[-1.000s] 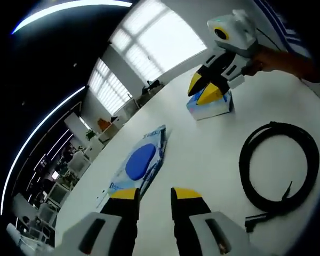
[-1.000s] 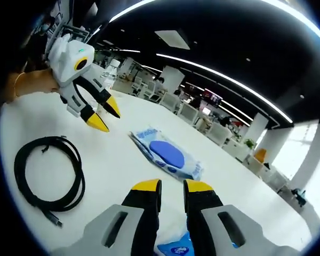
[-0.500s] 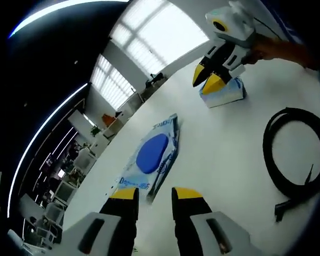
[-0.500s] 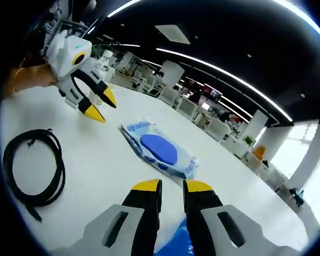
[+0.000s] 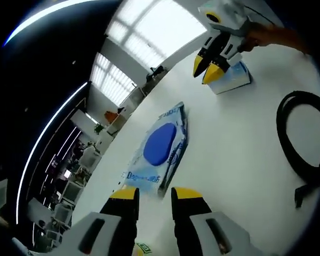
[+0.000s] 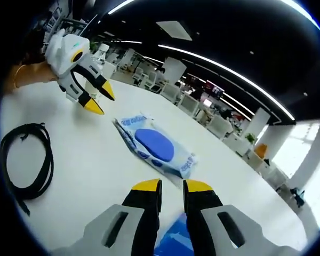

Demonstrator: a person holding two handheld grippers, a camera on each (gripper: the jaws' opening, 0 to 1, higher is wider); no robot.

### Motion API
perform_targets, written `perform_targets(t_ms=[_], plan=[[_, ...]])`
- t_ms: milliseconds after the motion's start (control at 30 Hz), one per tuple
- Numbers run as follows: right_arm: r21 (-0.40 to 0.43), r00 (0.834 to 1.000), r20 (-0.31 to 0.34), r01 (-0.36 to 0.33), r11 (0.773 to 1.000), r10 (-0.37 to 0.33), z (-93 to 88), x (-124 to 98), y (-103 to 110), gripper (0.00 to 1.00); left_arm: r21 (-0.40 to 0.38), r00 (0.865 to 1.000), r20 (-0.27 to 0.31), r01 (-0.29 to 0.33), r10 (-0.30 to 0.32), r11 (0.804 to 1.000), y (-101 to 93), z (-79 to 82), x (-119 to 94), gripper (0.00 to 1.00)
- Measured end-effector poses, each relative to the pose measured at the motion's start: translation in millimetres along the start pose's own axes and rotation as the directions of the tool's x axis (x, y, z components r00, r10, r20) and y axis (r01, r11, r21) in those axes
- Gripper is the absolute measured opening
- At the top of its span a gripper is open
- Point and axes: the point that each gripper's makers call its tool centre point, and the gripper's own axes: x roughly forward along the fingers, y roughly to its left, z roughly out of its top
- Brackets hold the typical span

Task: Arrange the tabletop items into an orderly group along one side of the table until the central work area is clear of visible clutter.

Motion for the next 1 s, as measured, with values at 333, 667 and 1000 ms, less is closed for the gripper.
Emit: perform_targets(t_ms=[333,667,1000], plan=[[-0.023,1.000,-0.011,-0.007,1.000,0.007,1.3,8,-1,0.14,0.075,1.000,-0.022,0.021,-0.019,0.997,-5.6,2.7,5,0.23],[-0.115,0.997,-0.070,-0.042,0.992,0.034,-10.4,28,-5,0.14,0.051,0.997,-0.042,0.071,-0.069,0.996,-1.2,-3.1,23,0.23],[-0.076,0.996,-0.063,-0.062,0.995,0.057,-8.5,46,-12,0.14,0.049,0.993,-0.065,0.097,-0.094,0.994,-3.8,0.4,35,0.23]])
